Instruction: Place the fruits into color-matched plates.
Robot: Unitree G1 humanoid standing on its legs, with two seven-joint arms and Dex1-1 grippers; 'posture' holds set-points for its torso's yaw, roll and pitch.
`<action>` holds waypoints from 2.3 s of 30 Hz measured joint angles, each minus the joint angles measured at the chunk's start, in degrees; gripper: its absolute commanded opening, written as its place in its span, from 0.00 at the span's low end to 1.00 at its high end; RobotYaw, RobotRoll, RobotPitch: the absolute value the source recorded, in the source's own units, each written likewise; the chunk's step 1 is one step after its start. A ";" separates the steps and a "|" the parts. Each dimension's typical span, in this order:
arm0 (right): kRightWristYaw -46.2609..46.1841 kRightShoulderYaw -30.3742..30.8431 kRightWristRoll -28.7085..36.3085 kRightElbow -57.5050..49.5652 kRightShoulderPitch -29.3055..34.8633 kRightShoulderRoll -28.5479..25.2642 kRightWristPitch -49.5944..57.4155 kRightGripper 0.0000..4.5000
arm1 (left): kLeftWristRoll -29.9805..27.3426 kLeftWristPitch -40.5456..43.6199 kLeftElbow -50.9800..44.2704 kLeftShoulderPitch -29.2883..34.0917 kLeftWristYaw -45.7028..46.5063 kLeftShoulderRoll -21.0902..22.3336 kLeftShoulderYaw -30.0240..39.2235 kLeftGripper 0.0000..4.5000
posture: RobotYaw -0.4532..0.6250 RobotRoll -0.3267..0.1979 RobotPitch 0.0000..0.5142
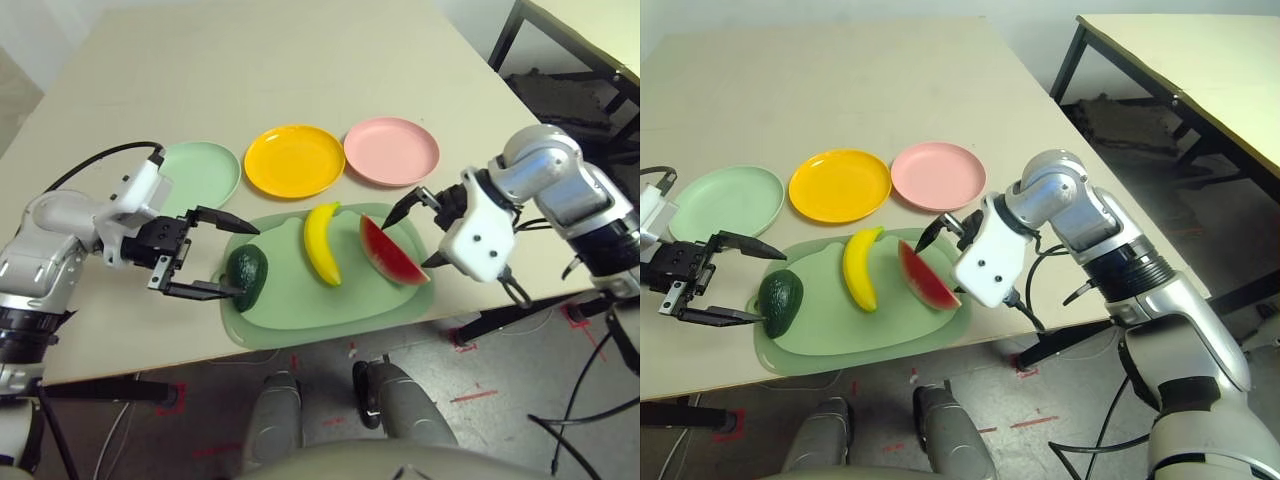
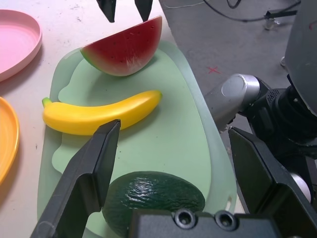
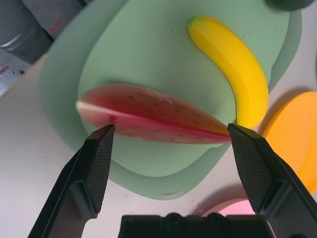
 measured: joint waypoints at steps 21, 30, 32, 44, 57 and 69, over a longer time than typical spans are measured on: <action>-0.79 0.01 -4.84 0.98 -0.13 1.08 -1.32 1.00 | 1.11 0.69 -0.05 -0.08 -0.09 -0.16 0.05 0.99 | 0.41 0.62 0.31; -1.23 0.18 -5.91 -0.27 0.23 1.99 -5.52 1.00 | 1.30 0.65 0.12 0.40 -0.11 -0.04 0.03 0.99 | 0.40 0.62 0.32; -1.65 0.37 -6.88 0.15 -0.14 2.65 -6.67 1.00 | 1.32 0.64 0.18 0.40 -0.12 -0.07 0.03 0.99 | 0.40 0.62 0.32; -2.75 2.79 -10.34 4.00 -1.69 4.81 -9.47 1.00 | 1.57 1.04 0.19 -1.00 -0.12 -1.81 0.03 0.99 | 0.40 0.62 0.34; -1.35 3.60 -10.14 -0.11 2.90 2.85 -2.37 1.00 | 2.05 1.06 0.20 -1.02 -0.12 -1.84 0.57 0.99 | 0.40 0.62 0.34; -3.93 3.59 -12.47 -0.45 3.09 4.79 7.01 1.00 | 2.25 1.01 0.94 -2.02 -0.12 -1.85 0.63 0.99 | 0.40 0.62 0.34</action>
